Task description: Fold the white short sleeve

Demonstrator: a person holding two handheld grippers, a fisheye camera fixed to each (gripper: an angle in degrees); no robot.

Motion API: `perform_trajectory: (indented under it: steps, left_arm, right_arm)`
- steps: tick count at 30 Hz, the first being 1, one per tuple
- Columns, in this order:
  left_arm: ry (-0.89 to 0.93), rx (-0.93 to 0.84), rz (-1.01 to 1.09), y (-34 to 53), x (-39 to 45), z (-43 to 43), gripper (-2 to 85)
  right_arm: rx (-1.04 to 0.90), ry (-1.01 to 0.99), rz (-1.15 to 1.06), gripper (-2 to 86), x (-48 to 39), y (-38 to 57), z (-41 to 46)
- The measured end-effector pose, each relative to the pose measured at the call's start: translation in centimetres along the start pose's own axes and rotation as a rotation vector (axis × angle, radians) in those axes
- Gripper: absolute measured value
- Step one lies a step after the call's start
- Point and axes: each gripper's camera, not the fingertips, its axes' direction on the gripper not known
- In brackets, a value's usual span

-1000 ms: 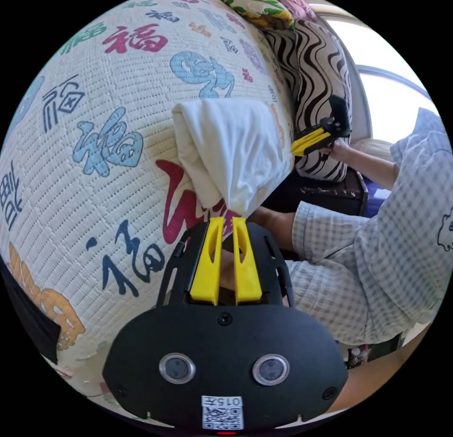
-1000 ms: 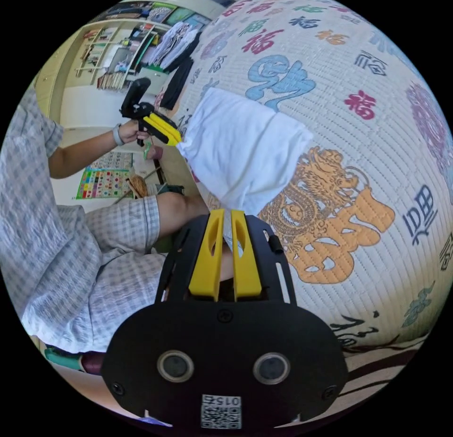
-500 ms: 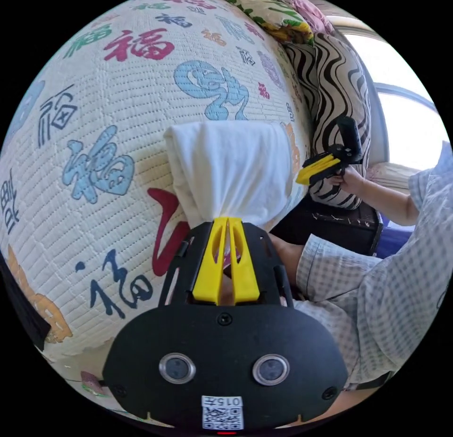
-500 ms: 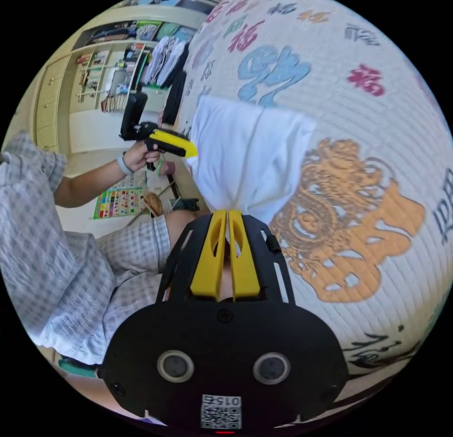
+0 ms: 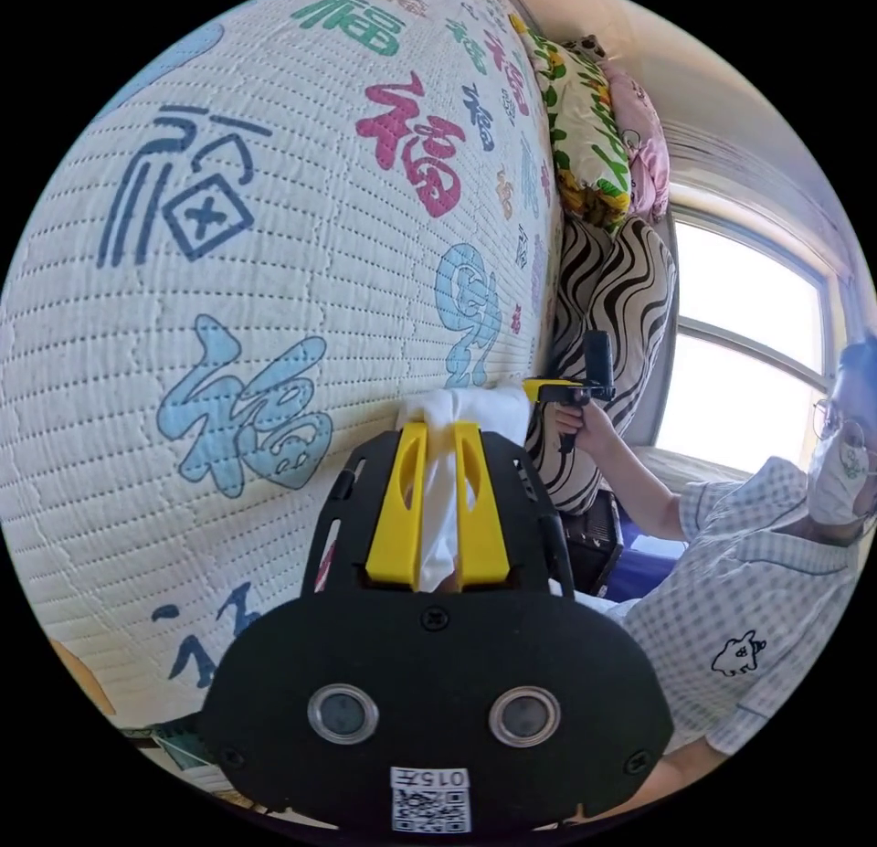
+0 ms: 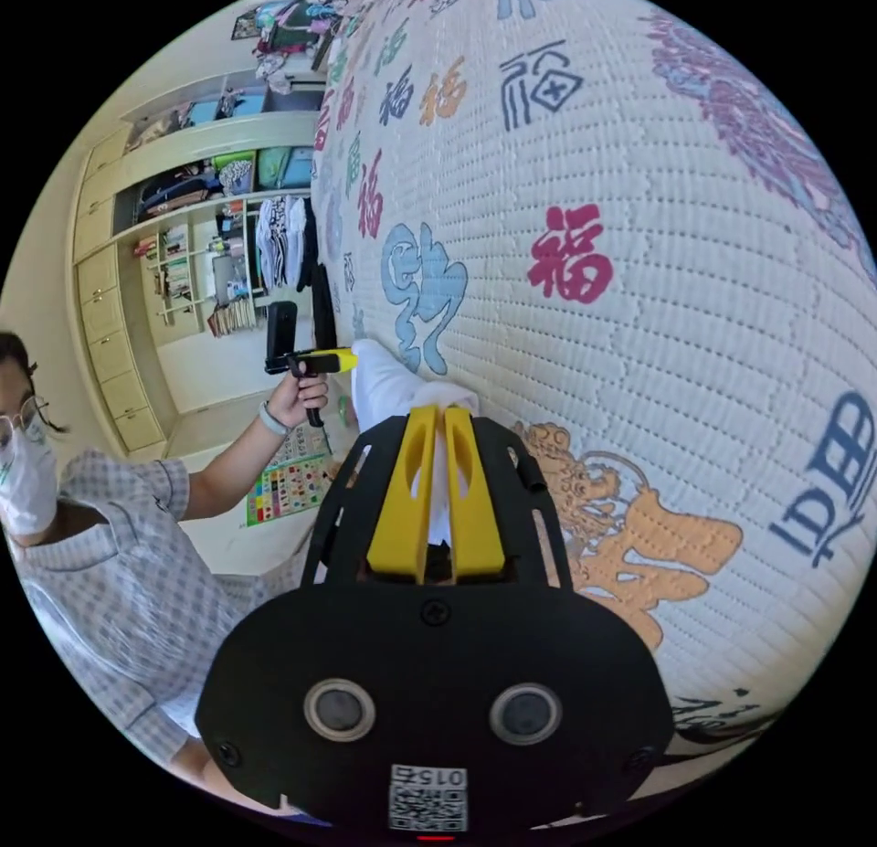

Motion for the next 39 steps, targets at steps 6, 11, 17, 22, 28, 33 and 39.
perform_trajectory:
  steps: [6,11,17,22,28,33,39]
  left_arm:
    - [-0.029,0.01,-0.001,-0.6,-0.2,-1.5,2.9]
    - [-0.09,-0.008,0.02,-1.2,0.4,-1.0,4.4]
    - [-0.188,0.01,0.019,3.5,3.2,-1.9,8.1]
    - [-0.12,-0.078,-0.056,5.9,1.6,2.0,5.3]
    - [-0.178,-0.058,-0.024,5.9,2.0,2.5,0.6]
    - [-0.2,-0.068,-0.017,5.8,2.4,3.0,1.0]
    - [-0.247,-0.037,-0.047,7.0,4.2,2.0,5.2]
  right_arm:
    - [0.118,-0.089,0.077,-0.1,2.4,1.9,-3.8]
    - [0.224,-0.071,0.131,1.5,4.0,2.0,-4.4]
    - [0.064,0.064,0.037,6.2,0.6,5.4,-2.2]
    - [-0.08,0.058,-0.001,3.1,0.4,5.6,3.3]
    - [0.035,0.16,0.003,-0.4,2.3,8.0,0.0]
    - [0.061,0.178,0.021,0.0,3.6,9.5,-1.6]
    - [0.002,0.139,-0.053,5.7,2.1,11.2,2.9]
